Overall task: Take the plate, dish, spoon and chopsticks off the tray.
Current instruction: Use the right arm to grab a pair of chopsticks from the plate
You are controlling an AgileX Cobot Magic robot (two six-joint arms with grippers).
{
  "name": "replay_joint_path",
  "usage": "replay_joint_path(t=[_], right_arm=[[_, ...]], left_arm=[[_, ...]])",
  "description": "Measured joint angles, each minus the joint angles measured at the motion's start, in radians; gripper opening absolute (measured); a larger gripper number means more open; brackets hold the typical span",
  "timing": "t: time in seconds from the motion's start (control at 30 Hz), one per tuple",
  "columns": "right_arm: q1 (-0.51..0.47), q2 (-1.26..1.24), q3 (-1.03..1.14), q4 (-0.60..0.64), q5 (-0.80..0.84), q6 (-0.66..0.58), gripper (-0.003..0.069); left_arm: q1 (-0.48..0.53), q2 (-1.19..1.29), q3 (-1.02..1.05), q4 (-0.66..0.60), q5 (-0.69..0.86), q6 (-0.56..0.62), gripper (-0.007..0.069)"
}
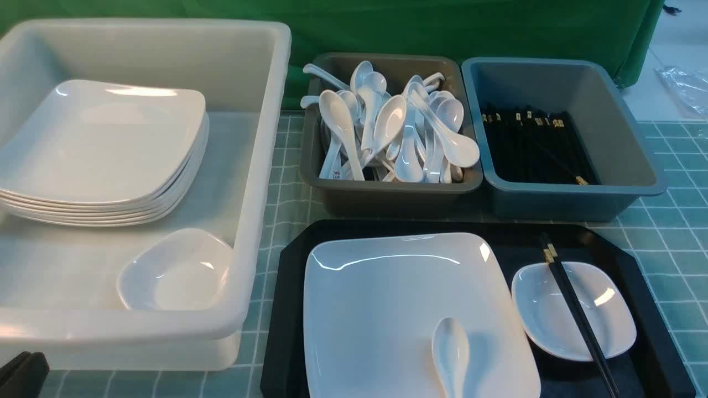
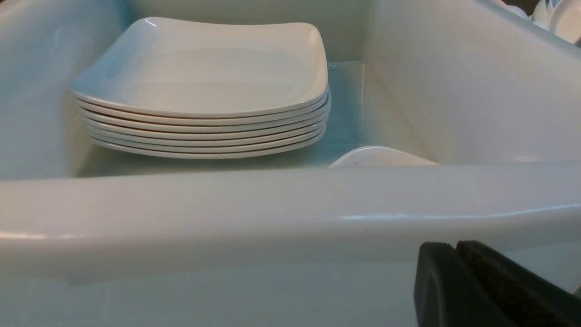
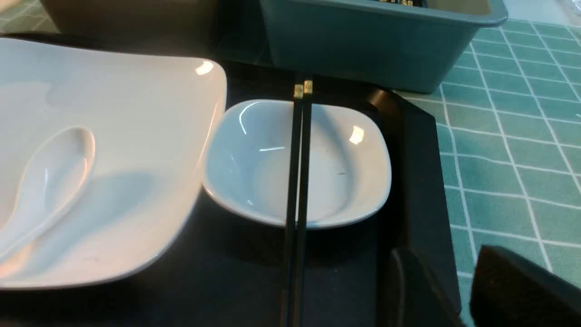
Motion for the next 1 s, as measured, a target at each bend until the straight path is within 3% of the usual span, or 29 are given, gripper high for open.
replay_joint_path(t=[0.77, 0.9, 1.0], right_arm=[[0.000, 0.000, 0.000, 0.000, 0.000, 0.000, 0.0242], [0.000, 0.000, 0.000, 0.000, 0.000, 0.000, 0.0242], [0.000, 0.000, 0.000, 0.000, 0.000, 0.000, 0.0242]], left_arm=[[0.000, 0.000, 0.000, 0.000, -0.021, -0.002, 0.0013], [0.000, 0.000, 0.000, -0.095, -0.110, -0.022, 0.0013], [0.000, 0.000, 0.000, -0.293, -0.208, -0.079, 0.0013]])
